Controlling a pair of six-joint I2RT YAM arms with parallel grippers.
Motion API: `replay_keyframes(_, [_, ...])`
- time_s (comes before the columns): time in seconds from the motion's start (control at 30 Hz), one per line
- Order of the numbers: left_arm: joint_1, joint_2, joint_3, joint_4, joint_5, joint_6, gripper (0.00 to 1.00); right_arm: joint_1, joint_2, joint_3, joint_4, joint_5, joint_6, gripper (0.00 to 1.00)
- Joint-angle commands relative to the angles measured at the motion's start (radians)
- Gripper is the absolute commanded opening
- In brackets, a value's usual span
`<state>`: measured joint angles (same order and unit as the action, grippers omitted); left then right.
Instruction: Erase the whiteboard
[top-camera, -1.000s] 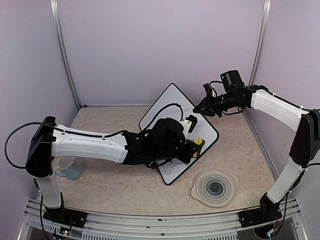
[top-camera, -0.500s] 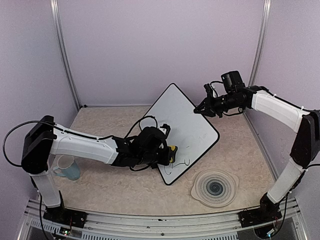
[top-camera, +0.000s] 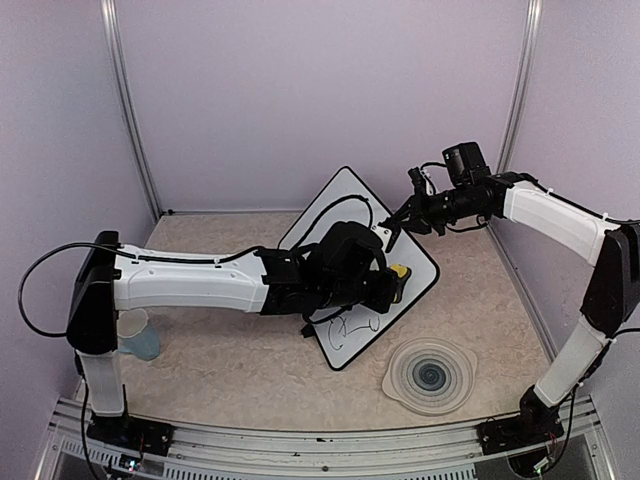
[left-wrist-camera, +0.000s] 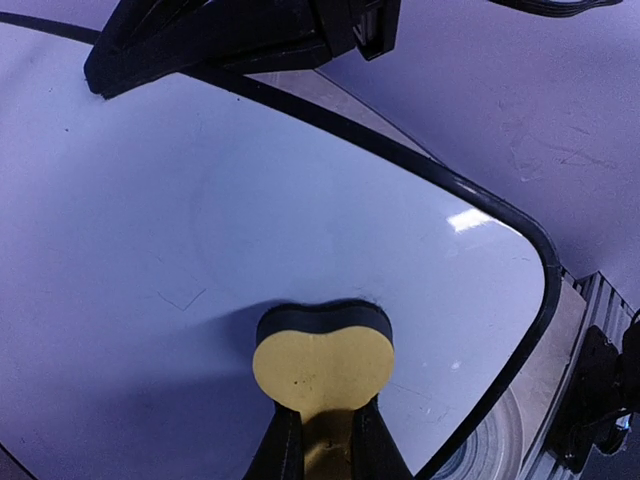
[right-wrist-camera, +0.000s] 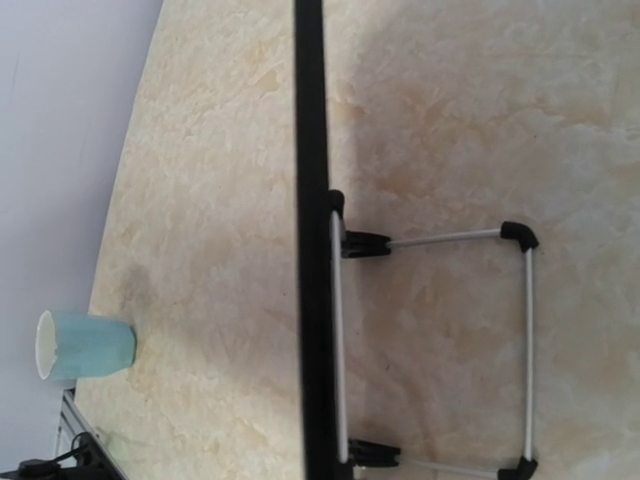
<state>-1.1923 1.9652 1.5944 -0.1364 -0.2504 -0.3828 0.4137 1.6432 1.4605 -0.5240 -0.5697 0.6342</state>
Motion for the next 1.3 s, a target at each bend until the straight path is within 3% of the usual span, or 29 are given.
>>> replay_keyframes(0.0, [0.032, 0.058, -0.069, -0.002, 0.048, -0.036, 0.0, 0.037, 0.006, -0.021, -0.009, -0.038, 0.066, 0.0])
replay_keyframes(0.33, [0.184, -0.063, -0.456, 0.106, 0.081, -0.222, 0.0, 0.037, 0.008, -0.018, -0.005, -0.044, 0.067, 0.0])
replay_keyframes(0.57, [0.305, -0.067, -0.604, 0.241, 0.185, -0.365, 0.0, 0.037, 0.005, -0.028, -0.001, -0.044, 0.065, 0.0])
replay_keyframes(0.7, [0.331, -0.062, -0.594, 0.29, 0.215, -0.362, 0.0, 0.037, 0.003, -0.034, 0.001, -0.049, 0.065, 0.0])
replay_keyframes(1.03, [0.398, 0.026, -0.378, 0.248, 0.301, -0.294, 0.0, 0.037, 0.006, -0.049, 0.006, -0.054, 0.063, 0.0])
replay_keyframes(1.27, [0.239, -0.018, -0.416, 0.206, 0.313, -0.179, 0.0, 0.036, 0.002, -0.04, 0.004, -0.021, 0.074, 0.0])
